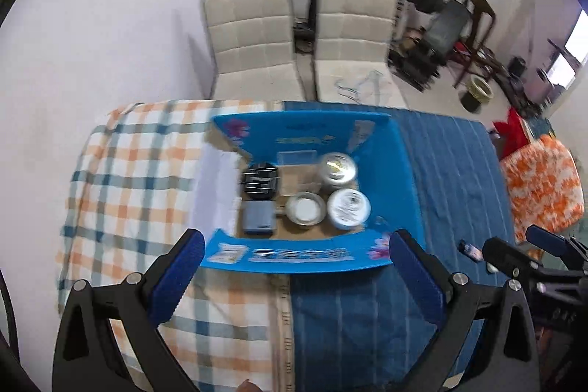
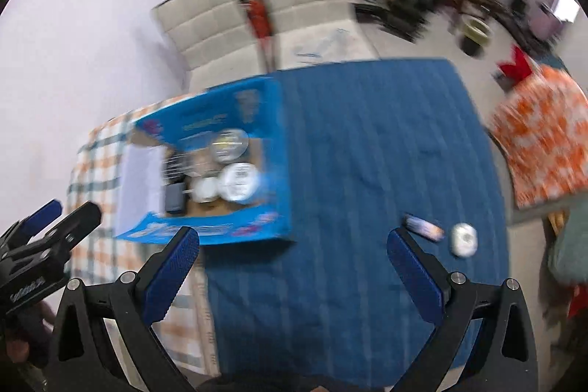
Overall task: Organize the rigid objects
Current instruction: 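Grasp the printed tube with the left tool while the right tool grasps the white cylinder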
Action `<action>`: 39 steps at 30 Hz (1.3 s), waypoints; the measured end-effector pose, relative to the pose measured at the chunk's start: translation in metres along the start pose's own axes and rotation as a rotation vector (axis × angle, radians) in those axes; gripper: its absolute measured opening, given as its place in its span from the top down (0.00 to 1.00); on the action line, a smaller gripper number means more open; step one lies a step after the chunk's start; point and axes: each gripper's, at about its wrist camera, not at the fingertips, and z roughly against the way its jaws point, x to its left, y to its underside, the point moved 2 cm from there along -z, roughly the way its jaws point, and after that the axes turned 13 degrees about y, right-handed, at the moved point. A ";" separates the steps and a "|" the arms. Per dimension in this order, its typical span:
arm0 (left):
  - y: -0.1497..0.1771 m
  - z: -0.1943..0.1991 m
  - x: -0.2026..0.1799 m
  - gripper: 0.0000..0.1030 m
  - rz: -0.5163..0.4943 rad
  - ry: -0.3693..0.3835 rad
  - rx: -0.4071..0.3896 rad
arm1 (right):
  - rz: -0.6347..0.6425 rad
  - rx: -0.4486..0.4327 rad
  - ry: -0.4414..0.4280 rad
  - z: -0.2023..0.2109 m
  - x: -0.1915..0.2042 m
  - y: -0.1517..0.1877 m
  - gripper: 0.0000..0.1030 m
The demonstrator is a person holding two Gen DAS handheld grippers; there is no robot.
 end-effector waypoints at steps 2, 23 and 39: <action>-0.001 -0.014 -0.029 0.00 -0.045 0.037 0.025 | -0.055 0.014 0.039 -0.010 -0.035 -0.001 0.00; 0.060 -0.287 -0.276 0.00 -0.479 0.133 0.473 | -0.222 0.359 0.120 -0.280 -0.249 0.039 0.47; 0.099 -0.341 -0.334 0.00 -0.659 0.236 0.624 | -0.254 0.421 0.058 -0.283 -0.297 0.050 0.53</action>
